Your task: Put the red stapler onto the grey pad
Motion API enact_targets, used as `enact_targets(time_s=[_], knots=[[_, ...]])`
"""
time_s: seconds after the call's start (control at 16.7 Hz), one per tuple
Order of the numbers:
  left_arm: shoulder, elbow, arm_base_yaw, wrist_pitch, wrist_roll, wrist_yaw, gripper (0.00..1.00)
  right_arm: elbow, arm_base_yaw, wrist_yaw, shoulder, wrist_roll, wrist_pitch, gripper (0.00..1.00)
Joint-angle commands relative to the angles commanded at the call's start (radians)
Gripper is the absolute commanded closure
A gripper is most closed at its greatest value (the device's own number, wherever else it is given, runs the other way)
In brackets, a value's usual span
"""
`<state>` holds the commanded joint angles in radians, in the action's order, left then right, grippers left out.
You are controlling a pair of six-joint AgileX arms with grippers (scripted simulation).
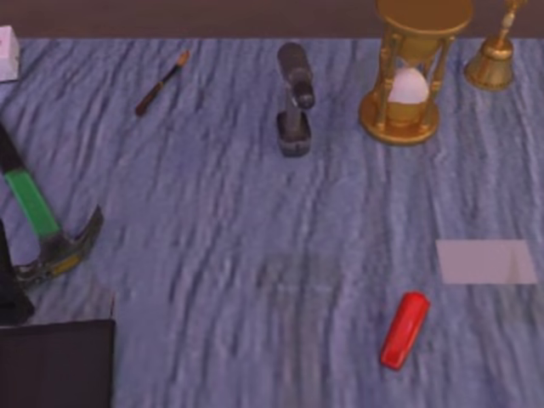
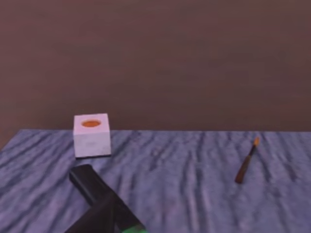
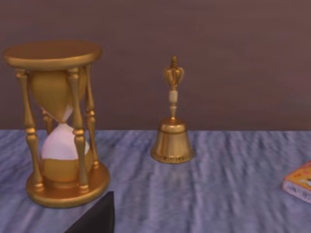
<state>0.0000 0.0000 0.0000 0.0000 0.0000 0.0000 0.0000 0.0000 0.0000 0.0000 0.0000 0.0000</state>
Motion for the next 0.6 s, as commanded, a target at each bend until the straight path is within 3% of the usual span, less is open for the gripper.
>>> enact_targets(time_s=[0.3, 0.6], knots=[[0.000, 0.000, 0.000, 0.000, 0.000, 0.000, 0.00, 0.062, 0.031, -0.002, 0.063, 0.052, -0.050, 0.00], [0.000, 0.000, 0.000, 0.000, 0.000, 0.000, 0.00, 0.320, 0.154, -0.002, 0.381, 0.268, -0.263, 0.00]])
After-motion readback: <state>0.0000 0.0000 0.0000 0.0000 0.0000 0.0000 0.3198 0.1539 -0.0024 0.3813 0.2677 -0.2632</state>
